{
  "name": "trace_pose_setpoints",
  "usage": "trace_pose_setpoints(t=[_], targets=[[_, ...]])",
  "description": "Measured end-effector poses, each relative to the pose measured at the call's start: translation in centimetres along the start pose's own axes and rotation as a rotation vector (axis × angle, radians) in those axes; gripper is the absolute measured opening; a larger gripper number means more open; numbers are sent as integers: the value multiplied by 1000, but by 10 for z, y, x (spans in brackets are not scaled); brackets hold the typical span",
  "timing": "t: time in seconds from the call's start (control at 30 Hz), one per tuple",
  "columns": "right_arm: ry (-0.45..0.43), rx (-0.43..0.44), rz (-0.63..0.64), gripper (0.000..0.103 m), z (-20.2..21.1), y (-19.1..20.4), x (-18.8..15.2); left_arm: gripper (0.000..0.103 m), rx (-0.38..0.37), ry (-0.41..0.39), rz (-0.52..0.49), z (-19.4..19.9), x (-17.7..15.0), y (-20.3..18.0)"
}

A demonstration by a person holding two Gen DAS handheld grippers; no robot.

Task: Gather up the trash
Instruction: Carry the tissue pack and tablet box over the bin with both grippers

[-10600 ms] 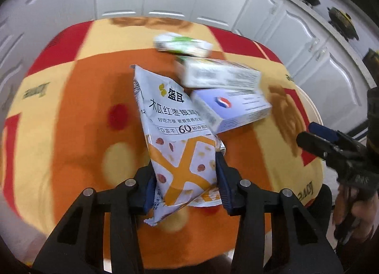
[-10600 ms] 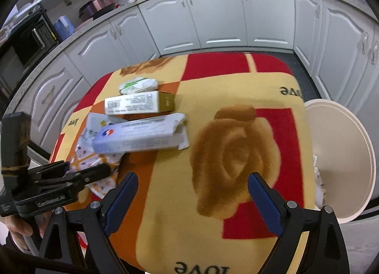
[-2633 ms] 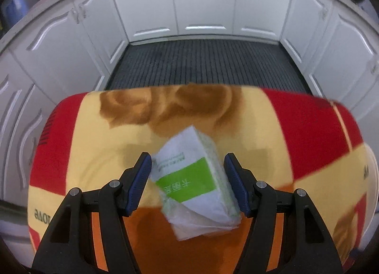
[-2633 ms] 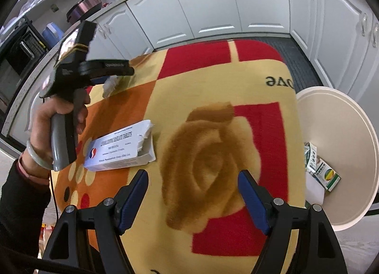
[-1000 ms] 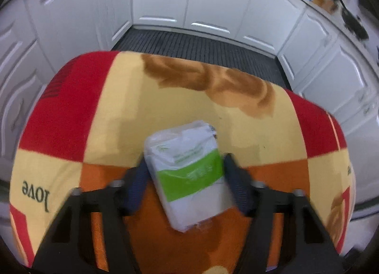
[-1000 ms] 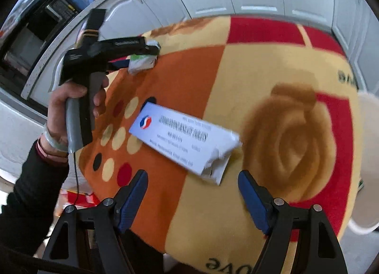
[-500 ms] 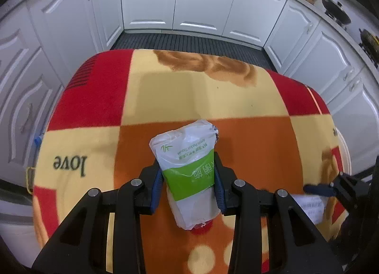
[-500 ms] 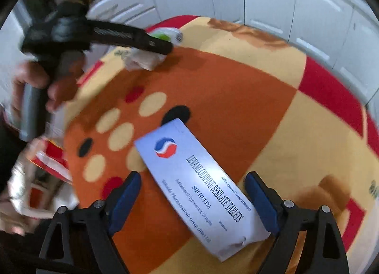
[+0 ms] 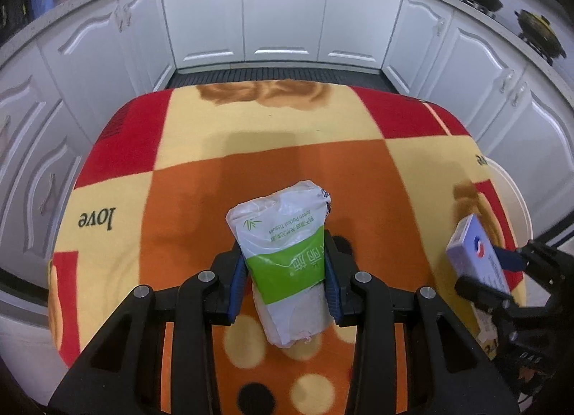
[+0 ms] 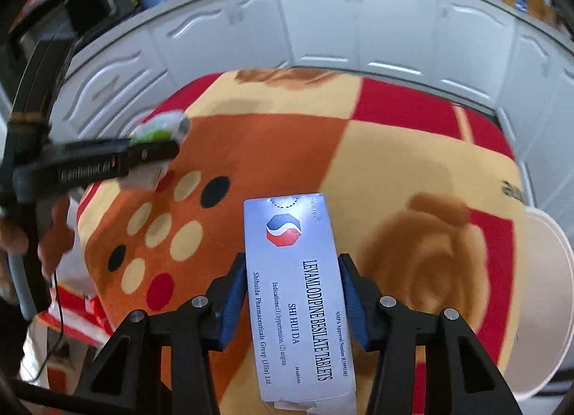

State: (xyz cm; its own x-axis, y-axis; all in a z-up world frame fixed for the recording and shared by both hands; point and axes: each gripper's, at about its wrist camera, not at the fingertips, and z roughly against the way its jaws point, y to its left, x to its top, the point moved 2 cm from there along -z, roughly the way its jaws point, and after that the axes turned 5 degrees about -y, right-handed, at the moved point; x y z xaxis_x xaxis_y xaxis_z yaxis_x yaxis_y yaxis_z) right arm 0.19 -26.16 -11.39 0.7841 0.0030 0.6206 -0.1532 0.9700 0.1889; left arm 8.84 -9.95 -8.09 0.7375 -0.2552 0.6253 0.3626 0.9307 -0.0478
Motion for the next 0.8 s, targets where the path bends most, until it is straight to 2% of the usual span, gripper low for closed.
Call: trace_pose_setpoints(t=[0.13, 0.57, 0.8], targets=[[-44, -5, -65, 48, 15, -6, 1, 34, -15, -17, -26, 8, -5, -19], [-112, -28, -144, 48, 49, -26, -8, 34, -42, -43, -85, 17, -12, -69], [-141, -49, -190, 48, 64, -45, -12, 34, -80, -46, -109, 20, -12, -93]])
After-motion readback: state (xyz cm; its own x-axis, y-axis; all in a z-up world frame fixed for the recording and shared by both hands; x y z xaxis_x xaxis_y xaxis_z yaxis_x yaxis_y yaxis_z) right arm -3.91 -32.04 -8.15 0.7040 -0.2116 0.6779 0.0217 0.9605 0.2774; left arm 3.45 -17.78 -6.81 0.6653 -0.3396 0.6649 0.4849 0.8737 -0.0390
